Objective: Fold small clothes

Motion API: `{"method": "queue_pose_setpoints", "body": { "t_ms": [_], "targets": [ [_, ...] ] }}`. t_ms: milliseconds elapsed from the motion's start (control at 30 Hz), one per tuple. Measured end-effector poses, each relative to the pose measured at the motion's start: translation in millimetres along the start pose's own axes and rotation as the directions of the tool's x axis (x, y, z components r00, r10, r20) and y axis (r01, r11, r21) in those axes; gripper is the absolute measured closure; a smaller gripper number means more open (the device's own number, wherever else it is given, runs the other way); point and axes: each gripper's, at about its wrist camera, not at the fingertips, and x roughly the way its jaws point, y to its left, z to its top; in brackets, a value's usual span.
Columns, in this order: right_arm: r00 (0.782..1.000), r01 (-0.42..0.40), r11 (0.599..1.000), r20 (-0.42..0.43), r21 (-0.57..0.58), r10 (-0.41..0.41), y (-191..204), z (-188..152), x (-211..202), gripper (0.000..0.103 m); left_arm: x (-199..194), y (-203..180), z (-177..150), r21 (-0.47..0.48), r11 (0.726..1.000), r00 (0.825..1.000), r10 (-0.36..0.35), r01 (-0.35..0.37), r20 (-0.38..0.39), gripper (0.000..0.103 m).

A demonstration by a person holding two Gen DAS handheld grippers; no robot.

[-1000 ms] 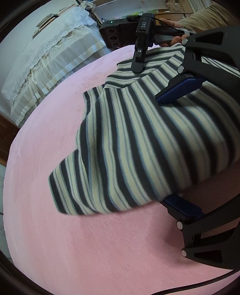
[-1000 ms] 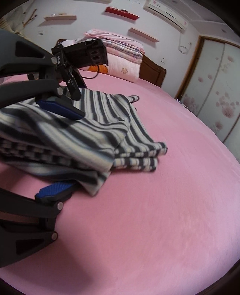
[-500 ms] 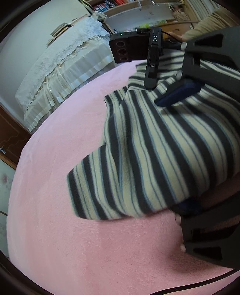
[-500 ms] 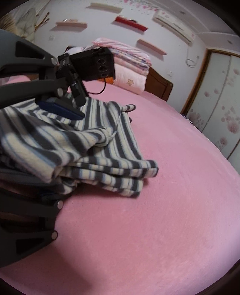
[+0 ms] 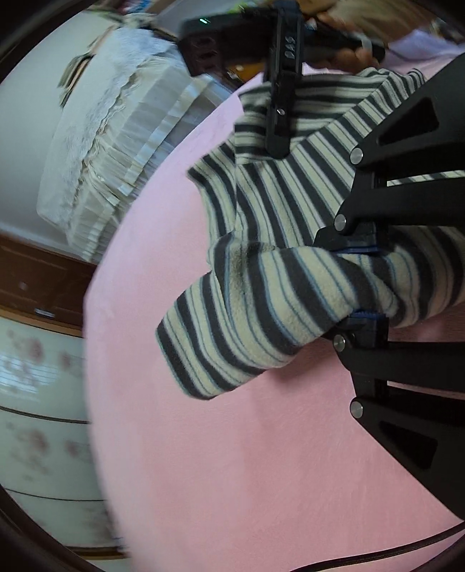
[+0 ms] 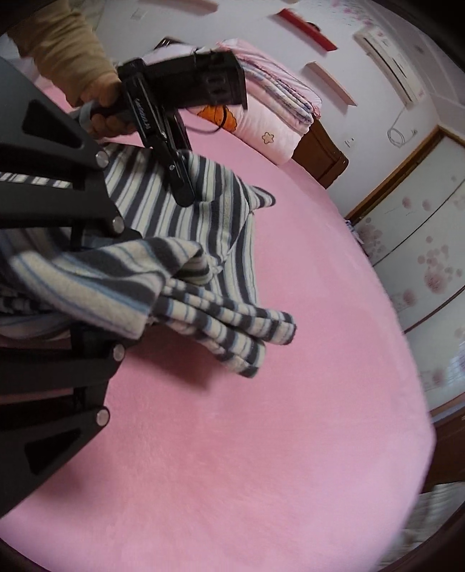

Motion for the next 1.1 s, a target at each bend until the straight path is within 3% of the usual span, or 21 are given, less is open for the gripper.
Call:
{"method": "queue_pose_setpoints", "body": {
  "t_ms": [267,500,667,800,933,1100],
  "targets": [
    [0.986,0.050,0.986,0.163,-0.160,-0.024,91.7,-11.6,-93.9,0.081,-109.2,-34.6,5.8,0.057,0.996,0.981,0.054,-0.065,0.185,0.085],
    [0.972,0.051,0.960,0.233,-0.277,0.016,178.6,-17.7,-162.6,0.082,-225.7,-50.4,0.2,0.049,0.992,0.943,0.092,-0.113,0.321,0.084],
    [0.963,0.016,0.935,0.255,-0.355,0.081,252.1,-22.9,-190.4,0.082,-311.2,-40.1,-11.0,0.049,0.979,0.908,0.163,-0.196,0.386,0.084],
    [0.956,-0.056,0.926,0.247,-0.373,0.158,303.2,-25.8,-182.9,0.082,-375.0,-12.6,-20.8,0.049,0.956,0.883,0.246,-0.289,0.400,0.084],
    [0.945,-0.138,0.917,0.229,-0.373,0.235,356.3,-26.9,-144.3,0.082,-420.6,37.4,-24.1,0.029,0.924,0.867,0.346,-0.381,0.358,0.083],
    [0.936,-0.242,0.920,0.176,-0.310,0.305,400.1,-18.0,-65.3,0.082,-433.0,113.3,-21.3,0.002,0.882,0.851,0.453,-0.470,0.267,0.083]
  ]
}}
